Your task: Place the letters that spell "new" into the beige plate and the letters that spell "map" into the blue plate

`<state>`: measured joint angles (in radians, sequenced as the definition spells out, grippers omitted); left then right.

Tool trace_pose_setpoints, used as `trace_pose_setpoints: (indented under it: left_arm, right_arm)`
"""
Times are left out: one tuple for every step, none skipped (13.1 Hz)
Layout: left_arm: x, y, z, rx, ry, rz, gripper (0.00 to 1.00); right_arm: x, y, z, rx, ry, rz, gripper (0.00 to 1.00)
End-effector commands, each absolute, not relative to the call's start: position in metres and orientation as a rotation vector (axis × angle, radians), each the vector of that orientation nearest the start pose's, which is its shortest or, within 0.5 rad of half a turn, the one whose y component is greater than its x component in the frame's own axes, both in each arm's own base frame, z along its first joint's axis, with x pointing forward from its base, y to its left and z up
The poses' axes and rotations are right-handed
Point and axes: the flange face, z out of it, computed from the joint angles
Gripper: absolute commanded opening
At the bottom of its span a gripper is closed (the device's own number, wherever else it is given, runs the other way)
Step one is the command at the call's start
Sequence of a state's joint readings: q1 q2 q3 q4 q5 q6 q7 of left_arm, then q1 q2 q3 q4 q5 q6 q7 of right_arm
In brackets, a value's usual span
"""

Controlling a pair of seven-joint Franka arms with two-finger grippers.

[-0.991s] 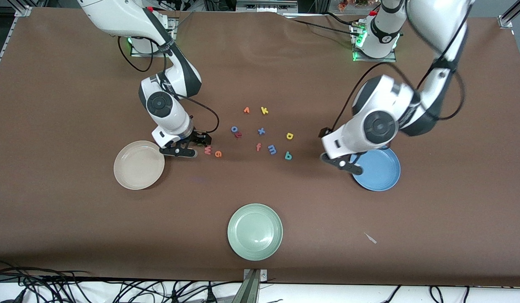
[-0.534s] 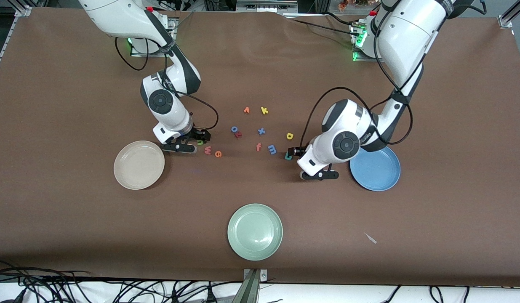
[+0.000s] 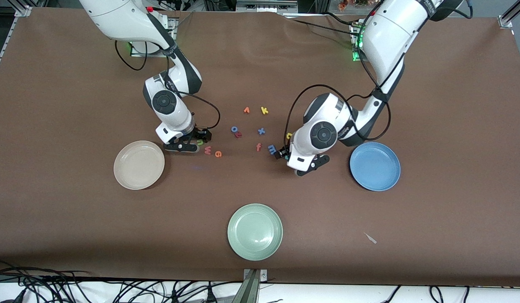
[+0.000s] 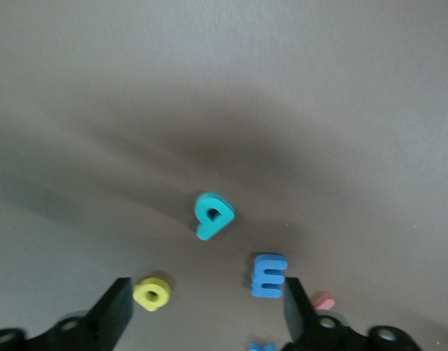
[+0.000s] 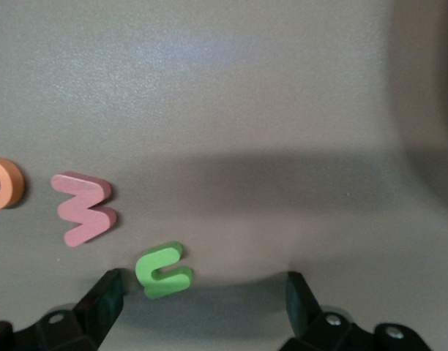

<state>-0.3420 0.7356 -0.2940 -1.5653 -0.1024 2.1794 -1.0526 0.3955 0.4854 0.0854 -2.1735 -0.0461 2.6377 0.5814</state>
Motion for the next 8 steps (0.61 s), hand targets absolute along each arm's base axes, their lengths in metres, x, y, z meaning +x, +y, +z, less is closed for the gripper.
trace_pose_setpoints:
  left_arm:
    - [0.563,-0.41,0.213,-3.099,-0.903,0.451,0.66]
    - [0.561,-0.413,0.21,-3.093,-0.925,0.465,0.66]
    - [0.553,-0.423,0.205,-3.091,-0.912,0.473,0.66]
    - [0.55,-0.431,0.198,-3.114,-0.91,0.448,0.66]
    - [0.549,-0.437,0.192,-3.153,-0.903,0.391,0.66]
    - [0.545,-0.442,0.188,-3.166,-0.876,0.383,0.67]
    - [0.547,-0.441,0.186,-3.17,-0.866,0.38,0.65]
    - [0.545,-0.444,0.184,-3.174,-0.86,0.374,0.64]
  right_arm:
    - [0.491,0.261,0.162,-3.133,0.099,0.018,0.89]
    - [0.491,0.262,0.162,-3.138,0.082,0.013,0.8]
    - [0.491,0.262,0.163,-3.143,0.063,0.005,0.7]
    - [0.491,0.263,0.163,-3.147,0.048,0.002,0.62]
    - [0.491,0.263,0.163,-3.148,0.042,-0.002,0.57]
    - [0.491,0.263,0.163,-3.148,0.037,-0.002,0.51]
    - [0.491,0.263,0.163,-3.148,0.034,-0.002,0.46]
    - [0.491,0.263,0.163,-3.148,0.034,-0.002,0.42]
